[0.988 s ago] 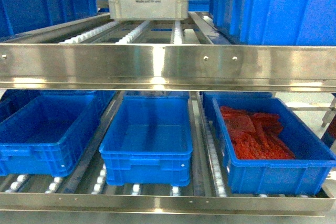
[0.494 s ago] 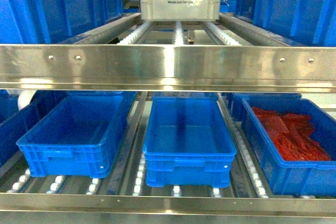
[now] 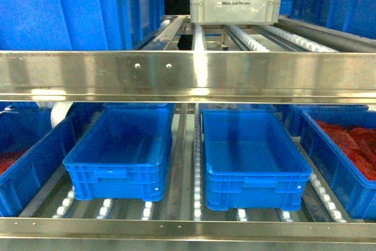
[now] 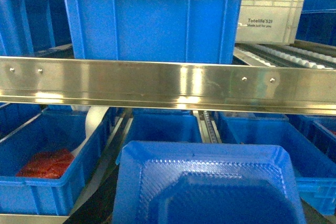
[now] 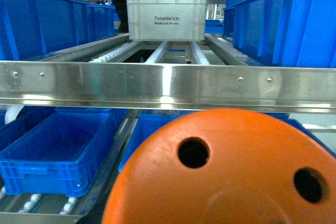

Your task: Sort blue parts and orange caps into right shelf containers

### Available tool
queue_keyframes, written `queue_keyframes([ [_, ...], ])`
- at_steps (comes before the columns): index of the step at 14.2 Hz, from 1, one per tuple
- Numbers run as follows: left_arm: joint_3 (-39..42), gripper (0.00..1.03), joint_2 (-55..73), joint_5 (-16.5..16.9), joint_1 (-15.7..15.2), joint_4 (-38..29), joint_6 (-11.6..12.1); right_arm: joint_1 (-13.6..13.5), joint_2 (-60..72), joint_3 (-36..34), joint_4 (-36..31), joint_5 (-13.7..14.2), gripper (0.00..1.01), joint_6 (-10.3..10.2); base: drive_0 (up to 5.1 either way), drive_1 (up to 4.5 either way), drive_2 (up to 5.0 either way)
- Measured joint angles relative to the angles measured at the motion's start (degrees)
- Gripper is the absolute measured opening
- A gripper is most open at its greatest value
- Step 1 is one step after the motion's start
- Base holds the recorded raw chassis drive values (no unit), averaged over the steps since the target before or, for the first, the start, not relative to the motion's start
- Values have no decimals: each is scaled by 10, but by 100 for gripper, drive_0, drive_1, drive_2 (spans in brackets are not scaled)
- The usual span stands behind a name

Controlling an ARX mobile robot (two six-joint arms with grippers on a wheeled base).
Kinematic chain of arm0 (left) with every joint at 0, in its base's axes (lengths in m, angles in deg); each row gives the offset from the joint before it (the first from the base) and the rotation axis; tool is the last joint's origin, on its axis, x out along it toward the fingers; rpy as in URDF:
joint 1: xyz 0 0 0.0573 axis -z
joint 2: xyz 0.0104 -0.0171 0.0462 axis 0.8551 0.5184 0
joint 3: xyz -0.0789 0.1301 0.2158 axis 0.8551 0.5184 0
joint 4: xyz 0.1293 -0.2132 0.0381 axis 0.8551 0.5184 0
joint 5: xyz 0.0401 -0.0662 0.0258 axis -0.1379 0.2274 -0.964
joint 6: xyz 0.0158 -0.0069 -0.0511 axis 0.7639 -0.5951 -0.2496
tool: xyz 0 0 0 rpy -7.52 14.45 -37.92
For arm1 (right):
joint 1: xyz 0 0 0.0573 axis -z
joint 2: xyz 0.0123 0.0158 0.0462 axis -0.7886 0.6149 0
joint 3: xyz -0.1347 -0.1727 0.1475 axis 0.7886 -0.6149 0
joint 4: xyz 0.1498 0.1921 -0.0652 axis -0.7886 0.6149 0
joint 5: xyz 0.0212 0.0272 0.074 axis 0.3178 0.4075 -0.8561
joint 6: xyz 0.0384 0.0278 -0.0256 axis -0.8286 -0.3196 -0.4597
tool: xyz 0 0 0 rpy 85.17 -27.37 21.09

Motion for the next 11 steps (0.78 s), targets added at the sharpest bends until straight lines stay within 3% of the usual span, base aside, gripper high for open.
queue_keyframes([
  [8,0,42,0,0,0,0,0,0,0,0,0,-2,44,0,-493,248,248],
  [11,0,42,0,0,0,0,0,0,0,0,0,-2,44,0,0,0,0],
])
